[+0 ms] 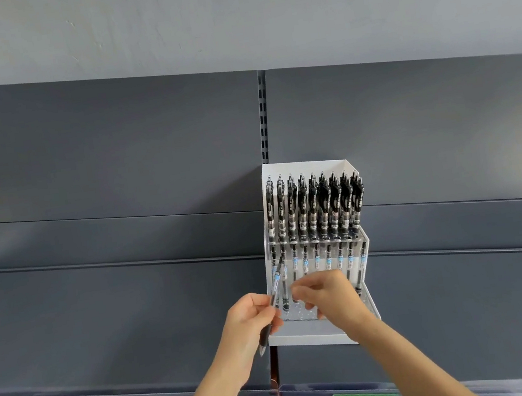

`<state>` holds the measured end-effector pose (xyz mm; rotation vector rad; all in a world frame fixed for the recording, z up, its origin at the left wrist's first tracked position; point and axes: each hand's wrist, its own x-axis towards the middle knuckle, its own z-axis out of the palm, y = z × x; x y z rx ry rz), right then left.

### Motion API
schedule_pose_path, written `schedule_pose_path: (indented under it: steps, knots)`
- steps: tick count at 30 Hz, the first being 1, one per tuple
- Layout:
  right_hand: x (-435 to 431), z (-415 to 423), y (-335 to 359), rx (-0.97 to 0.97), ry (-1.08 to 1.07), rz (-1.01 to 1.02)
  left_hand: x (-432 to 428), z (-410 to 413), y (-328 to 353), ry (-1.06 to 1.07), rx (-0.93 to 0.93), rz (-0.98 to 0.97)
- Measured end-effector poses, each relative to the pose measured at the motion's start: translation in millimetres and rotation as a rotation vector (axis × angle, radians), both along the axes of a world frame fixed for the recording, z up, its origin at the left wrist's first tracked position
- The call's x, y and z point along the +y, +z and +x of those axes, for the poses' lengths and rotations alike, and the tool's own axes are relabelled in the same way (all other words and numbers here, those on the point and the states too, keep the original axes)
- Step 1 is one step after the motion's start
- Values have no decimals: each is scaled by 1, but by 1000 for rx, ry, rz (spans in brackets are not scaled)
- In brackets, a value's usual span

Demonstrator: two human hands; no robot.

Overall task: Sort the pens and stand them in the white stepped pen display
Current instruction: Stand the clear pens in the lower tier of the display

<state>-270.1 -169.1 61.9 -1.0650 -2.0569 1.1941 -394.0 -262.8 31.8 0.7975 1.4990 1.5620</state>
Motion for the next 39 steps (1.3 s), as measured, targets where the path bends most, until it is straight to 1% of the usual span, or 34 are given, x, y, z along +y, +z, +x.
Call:
schedule_pose_path:
  steps: [2,6,9,11,12,13,15,16,17,19,21,23,27,29,32,35,39]
  knots:
    - [-1,0,5,47,20,-39,3,4,0,-7,-5,2]
    - [-1,-1,8,70,22,-32,5,12,1,-20,-8,5]
    - [-2,-1,8,31,33,-1,9,17,-1,-7,72,-6]
    - [-1,1,7,-10,19,15,13,18,-4,19,176,-13]
    - [2,3,9,-18,0,17,14,18,-6,41,270,-18]
    - [5,7,12,-9,-25,22,15,16,-9,66,415,-32]
    - [15,13,20,10,-100,55,15,11,-15,73,843,-81]
    - [21,15,24,6,-142,87,14,10,-18,39,1034,-100]
    - [26,16,26,-1,-173,124,13,8,-19,-11,1159,-118]
    - [32,11,28,-14,-193,182,15,7,-24,-98,1271,-140]
    - [34,4,24,-33,-175,199,19,7,-27,-132,1316,-128]
    - [35,-3,18,-90,-138,216,22,5,-31,-112,1340,-124]
    - [35,-18,5,-318,-55,279,26,4,-30,-84,1352,-133]
    - [34,-25,-4,-389,-42,310,25,4,-28,-102,1345,-167]
    - [31,-32,-12,-411,-60,332,25,4,-27,-104,1347,-176]
    - [28,-33,-15,-378,-104,318,26,4,-29,-107,1330,-172]
    - [28,-32,-17,-312,-146,252,26,4,-30,-104,1340,-172]
